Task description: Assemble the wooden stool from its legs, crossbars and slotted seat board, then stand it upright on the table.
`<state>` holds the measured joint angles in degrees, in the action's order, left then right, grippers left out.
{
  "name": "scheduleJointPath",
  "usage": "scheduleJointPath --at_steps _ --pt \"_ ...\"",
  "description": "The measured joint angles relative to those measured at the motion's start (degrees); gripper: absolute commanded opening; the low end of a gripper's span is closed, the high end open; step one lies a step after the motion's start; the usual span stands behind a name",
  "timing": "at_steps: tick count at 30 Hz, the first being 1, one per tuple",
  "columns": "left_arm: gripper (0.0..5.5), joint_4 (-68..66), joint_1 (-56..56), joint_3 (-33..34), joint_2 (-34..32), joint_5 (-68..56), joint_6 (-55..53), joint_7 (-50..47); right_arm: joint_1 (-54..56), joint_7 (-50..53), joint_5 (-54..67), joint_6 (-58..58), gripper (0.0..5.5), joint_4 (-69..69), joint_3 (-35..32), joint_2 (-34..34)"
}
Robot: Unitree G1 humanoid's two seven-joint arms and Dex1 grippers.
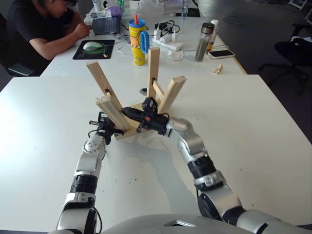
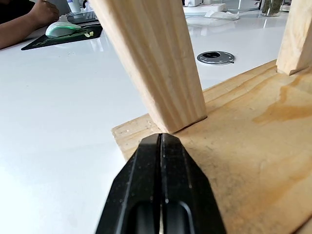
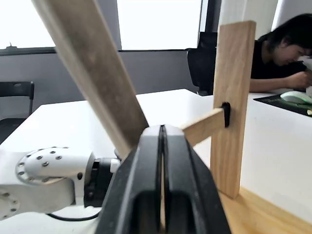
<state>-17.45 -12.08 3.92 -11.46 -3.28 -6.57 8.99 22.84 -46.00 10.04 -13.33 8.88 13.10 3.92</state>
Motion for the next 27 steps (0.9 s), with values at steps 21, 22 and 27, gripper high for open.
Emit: scheduleJointPath --at_steps 21,22,27 --pt "0.0 28.3 21.4 0.2 5.1 6.6 -17.0 -8.2 5.4 22.8 -10.4 12.6 0.03 33.4 -12.4 -15.5" --pt "0.0 27.7 20.6 0.0 5.0 6.6 -17.3 -7.9 6.7 22.3 -10.5 13.7 0.03 35.6 -12.2 -14.9" --pt "0.0 22.6 15.1 -3.6 2.6 6.1 -18.2 -2.0 9.1 15.3 -9.0 16.9 0.03 40.6 -10.3 -11.1"
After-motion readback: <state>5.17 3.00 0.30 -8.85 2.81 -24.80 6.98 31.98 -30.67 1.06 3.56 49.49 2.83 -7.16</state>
